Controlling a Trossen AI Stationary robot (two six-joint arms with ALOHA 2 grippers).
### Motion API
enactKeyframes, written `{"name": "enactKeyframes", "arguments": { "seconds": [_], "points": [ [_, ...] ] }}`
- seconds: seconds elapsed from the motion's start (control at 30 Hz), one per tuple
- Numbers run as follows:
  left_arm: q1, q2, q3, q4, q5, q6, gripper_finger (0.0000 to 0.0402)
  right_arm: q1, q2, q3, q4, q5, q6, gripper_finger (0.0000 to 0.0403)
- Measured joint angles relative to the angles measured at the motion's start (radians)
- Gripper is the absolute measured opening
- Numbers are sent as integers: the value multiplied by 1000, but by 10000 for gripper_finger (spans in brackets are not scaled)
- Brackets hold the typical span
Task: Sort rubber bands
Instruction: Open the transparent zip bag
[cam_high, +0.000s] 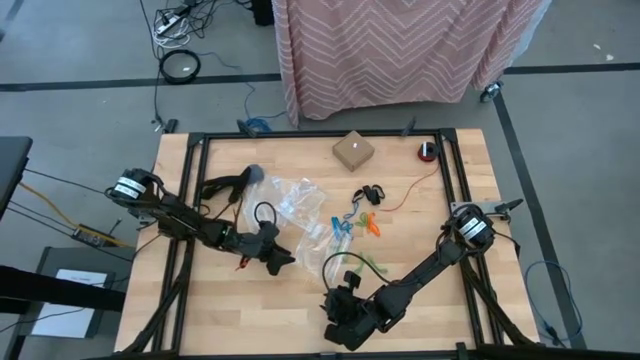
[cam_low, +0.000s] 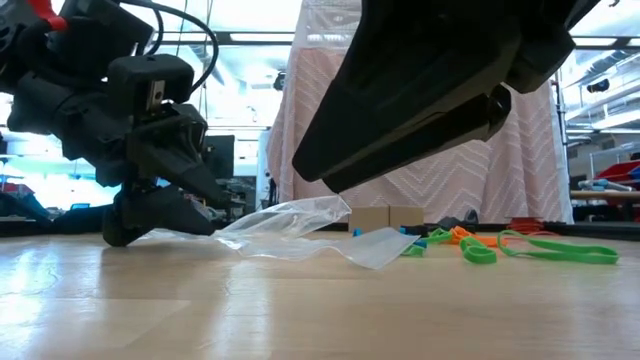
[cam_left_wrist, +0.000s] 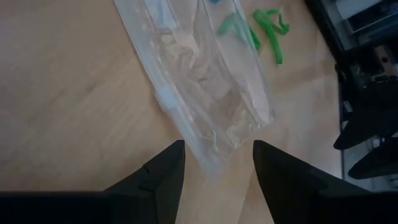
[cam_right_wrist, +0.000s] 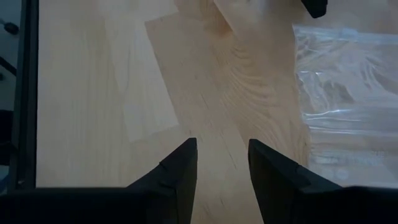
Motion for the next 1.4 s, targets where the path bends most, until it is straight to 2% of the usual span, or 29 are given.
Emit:
{"name": "enactKeyframes", "arguments": {
  "seconds": [0.17, 0.27, 0.67, 0.8, 1.0, 1.17, 1.4],
  "points": [
    [-1, 4, 90, -207, 66, 33, 195, 0, 0, 0, 0, 0, 0, 132],
    [0, 5, 121, -258, 75, 26, 193, 0, 0, 0, 0, 0, 0, 132],
    [18, 17, 121, -232, 89, -8, 193, 4, 0, 0, 20, -1, -19, 131],
    [24, 46, 122, -178, 84, -9, 193, 4, 0, 0, 31, -1, -25, 131],
    [33, 54, 129, -168, 83, -8, 181, 5, 0, 0, 35, -1, -26, 131],
    [33, 56, 129, -158, 80, -8, 141, 5, 0, 0, 39, -1, -26, 130],
    [33, 61, 129, -124, 63, 32, 33, 5, 0, 0, 43, 0, -26, 117]
  ]
}}
